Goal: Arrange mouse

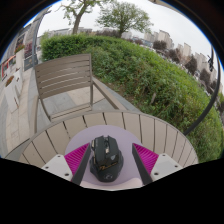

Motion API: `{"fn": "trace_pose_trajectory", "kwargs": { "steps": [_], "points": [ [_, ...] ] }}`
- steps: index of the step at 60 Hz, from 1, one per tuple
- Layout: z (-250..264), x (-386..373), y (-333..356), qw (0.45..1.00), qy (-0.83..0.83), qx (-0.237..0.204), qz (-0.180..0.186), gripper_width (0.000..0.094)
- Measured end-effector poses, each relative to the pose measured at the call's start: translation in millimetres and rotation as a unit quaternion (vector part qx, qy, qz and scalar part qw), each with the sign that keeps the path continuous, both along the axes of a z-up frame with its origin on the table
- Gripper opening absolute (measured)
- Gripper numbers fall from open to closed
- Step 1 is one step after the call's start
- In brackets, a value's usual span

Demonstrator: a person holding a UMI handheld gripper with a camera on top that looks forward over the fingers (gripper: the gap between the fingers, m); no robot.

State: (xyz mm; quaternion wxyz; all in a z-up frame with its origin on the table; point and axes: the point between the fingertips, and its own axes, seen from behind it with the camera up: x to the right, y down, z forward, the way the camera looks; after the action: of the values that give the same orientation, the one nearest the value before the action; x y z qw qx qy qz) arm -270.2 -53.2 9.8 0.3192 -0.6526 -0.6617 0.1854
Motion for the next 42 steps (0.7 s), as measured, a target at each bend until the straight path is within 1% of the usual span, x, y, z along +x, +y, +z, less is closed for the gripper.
{"fn": "trace_pose_trajectory", "kwargs": {
  "steps": [1, 4, 8, 11, 16, 23, 26, 29, 37, 42],
  "points": [
    [9, 4, 1, 1.000, 0.008, 0.003, -0.001, 0.0833],
    [38, 15, 3, 1.000, 0.020, 0.002, -0.003, 0.0852],
    [80, 43, 1, 0.999, 0.032, -0.011, -0.003, 0.0850],
    [114, 69, 2, 0.999, 0.040, -0.019, -0.011, 0.0847],
    [166, 129, 7, 0.999, 0.048, -0.021, -0.012, 0.0848],
    [218, 228, 25, 0.998, 0.045, -0.001, -0.040, 0.0853],
    [232, 267, 27, 0.998, 0.045, 0.005, -0.043, 0.0853],
    [240, 305, 27, 0.998, 0.043, 0.002, -0.043, 0.0848],
    [243, 385, 16, 0.998, 0.029, -0.037, -0.050, 0.0851],
    [244, 419, 15, 0.997, 0.030, -0.046, -0.054, 0.0852]
  ]
}}
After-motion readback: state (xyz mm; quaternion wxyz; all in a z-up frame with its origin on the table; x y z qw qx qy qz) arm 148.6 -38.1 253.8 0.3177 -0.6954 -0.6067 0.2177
